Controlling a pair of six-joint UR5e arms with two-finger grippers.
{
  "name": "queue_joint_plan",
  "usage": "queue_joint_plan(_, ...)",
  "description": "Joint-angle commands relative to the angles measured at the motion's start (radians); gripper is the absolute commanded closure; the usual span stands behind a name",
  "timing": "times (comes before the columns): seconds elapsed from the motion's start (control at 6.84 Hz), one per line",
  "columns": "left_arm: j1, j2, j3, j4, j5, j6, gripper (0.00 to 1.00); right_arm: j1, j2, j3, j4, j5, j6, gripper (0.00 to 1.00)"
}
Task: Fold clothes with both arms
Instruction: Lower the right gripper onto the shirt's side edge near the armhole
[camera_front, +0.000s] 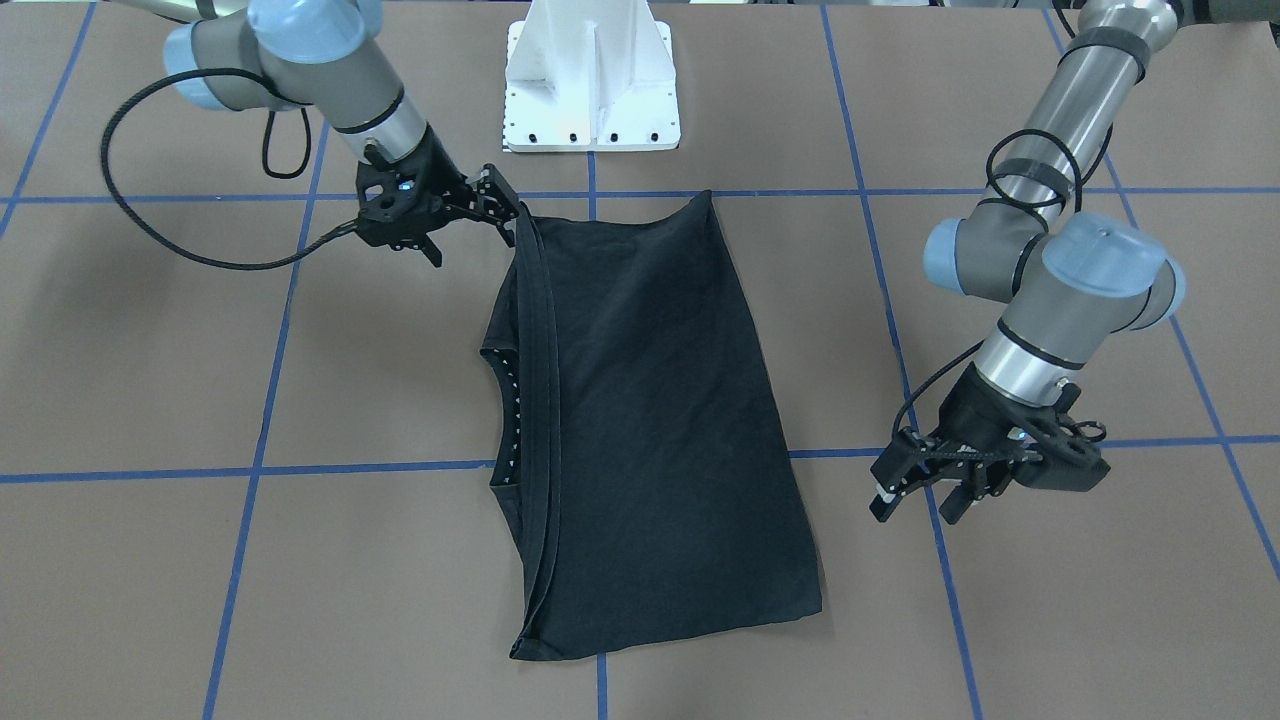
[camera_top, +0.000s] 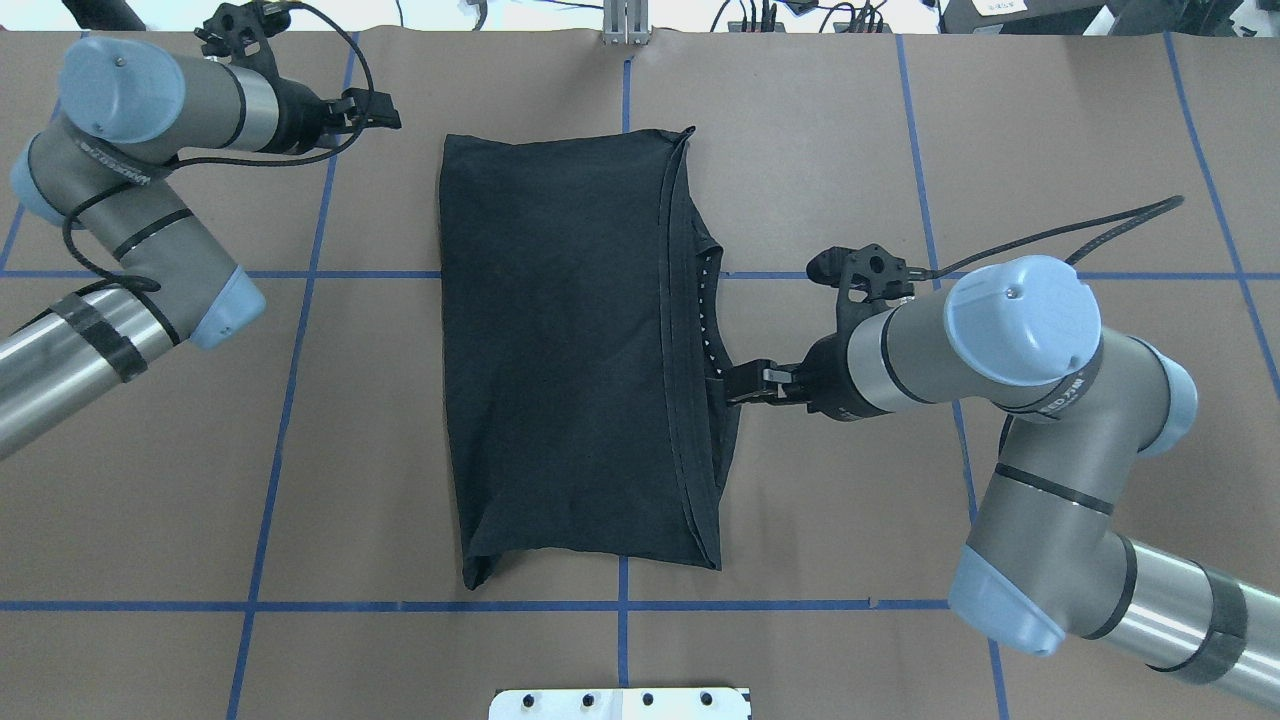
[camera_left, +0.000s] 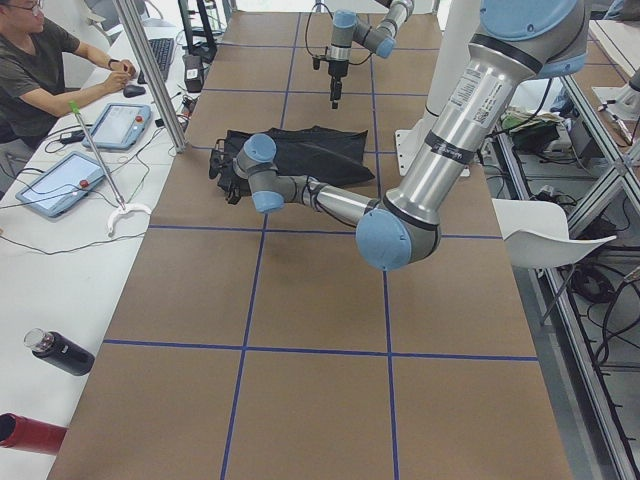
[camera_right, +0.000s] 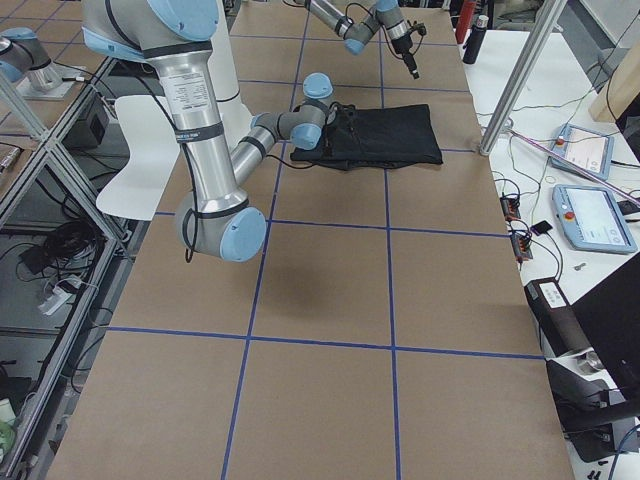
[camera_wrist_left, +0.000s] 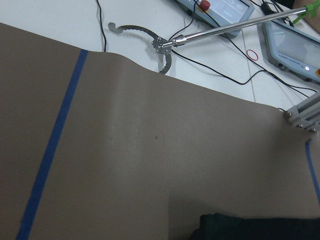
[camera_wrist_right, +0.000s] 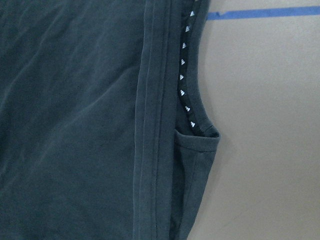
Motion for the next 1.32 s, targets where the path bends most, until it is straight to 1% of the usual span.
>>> queue_joint_plan(0.0, 0.000, 0.038, -0.030, 0.000, -0.013, 0.005, 0.00, -0.095, 0.066, -0.023, -0.135, -0.126, -0.104, 0.00)
queue_joint_plan(0.15, 0.000, 0.040, -0.030, -0.002, -0.014, 0.003, 0.00, -0.138, 0.088, -0.060, -0.156, -0.186, -0.127, 0.00)
queue_joint_plan(0.29, 0.000, 0.040, -0.030, -0.002, -0.013, 0.003, 0.00, -0.162, 0.096, -0.067, -0.187, -0.206, -0.130, 0.00)
queue_joint_plan(0.59, 0.001, 0.040, -0.030, 0.000, -0.014, 0.003, 0.00, -0.195, 0.093, -0.075, -0.202, -0.223, -0.130, 0.00)
queue_joint_plan(0.73, 0.000, 0.040, -0.030, 0.000, -0.014, 0.003, 0.00, -0.214, 0.094, -0.075, -0.231, -0.244, -0.130, 0.00)
queue_joint_plan(1.17, 0.003, 0.040, -0.030, 0.000, -0.014, 0.003, 0.00, -0.232, 0.099, -0.095, -0.233, -0.257, -0.130, 0.00)
